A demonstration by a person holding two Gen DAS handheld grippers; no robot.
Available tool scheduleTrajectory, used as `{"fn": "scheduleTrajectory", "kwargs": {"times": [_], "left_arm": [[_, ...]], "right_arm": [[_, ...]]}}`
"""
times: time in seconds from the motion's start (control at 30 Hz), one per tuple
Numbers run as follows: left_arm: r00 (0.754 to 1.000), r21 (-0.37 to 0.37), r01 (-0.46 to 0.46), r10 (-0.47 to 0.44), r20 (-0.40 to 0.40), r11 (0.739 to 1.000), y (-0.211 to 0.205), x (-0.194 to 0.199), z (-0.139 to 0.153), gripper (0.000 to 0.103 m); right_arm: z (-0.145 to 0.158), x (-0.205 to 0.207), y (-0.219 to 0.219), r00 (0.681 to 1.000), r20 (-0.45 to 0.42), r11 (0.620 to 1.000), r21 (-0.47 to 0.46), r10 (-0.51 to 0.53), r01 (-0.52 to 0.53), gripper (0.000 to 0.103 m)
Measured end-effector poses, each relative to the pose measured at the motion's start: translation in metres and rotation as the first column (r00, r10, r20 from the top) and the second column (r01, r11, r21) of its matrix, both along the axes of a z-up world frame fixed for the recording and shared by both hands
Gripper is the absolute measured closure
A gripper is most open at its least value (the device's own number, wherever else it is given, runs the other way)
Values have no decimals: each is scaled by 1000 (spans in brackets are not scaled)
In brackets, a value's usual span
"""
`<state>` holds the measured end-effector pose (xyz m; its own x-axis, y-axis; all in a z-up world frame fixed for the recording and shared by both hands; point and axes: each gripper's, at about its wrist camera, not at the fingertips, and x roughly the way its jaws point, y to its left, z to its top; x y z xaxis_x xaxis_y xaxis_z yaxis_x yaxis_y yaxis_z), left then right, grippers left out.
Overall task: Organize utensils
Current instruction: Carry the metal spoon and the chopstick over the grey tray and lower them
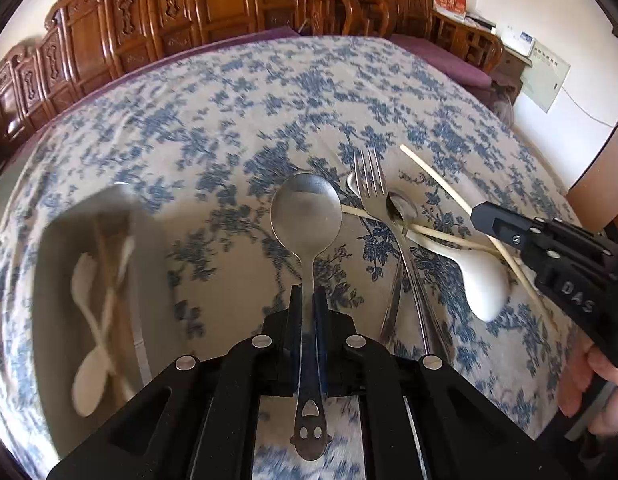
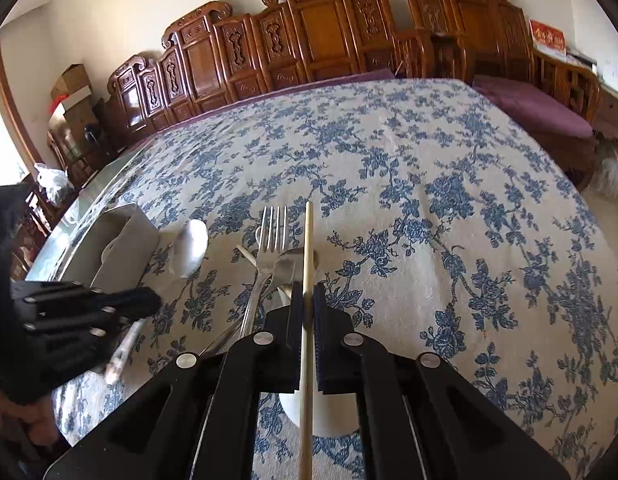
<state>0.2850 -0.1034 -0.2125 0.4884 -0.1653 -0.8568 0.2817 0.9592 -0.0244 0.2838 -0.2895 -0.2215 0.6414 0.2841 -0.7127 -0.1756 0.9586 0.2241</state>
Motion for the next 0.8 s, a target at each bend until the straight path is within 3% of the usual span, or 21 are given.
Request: {"fn": "scheduleTrajectory", "kwargs": {"times": [0.4, 0.8], "left_arm": [[996, -30, -20, 22, 81, 999, 39, -37, 60, 98], [994, -42, -54, 58, 97, 998, 75, -58, 102, 98]], "right_arm": [[35, -23, 34, 997, 35, 997, -29, 67, -66, 97], [117, -45, 64, 986, 111, 992, -33, 127, -124, 97]]}}
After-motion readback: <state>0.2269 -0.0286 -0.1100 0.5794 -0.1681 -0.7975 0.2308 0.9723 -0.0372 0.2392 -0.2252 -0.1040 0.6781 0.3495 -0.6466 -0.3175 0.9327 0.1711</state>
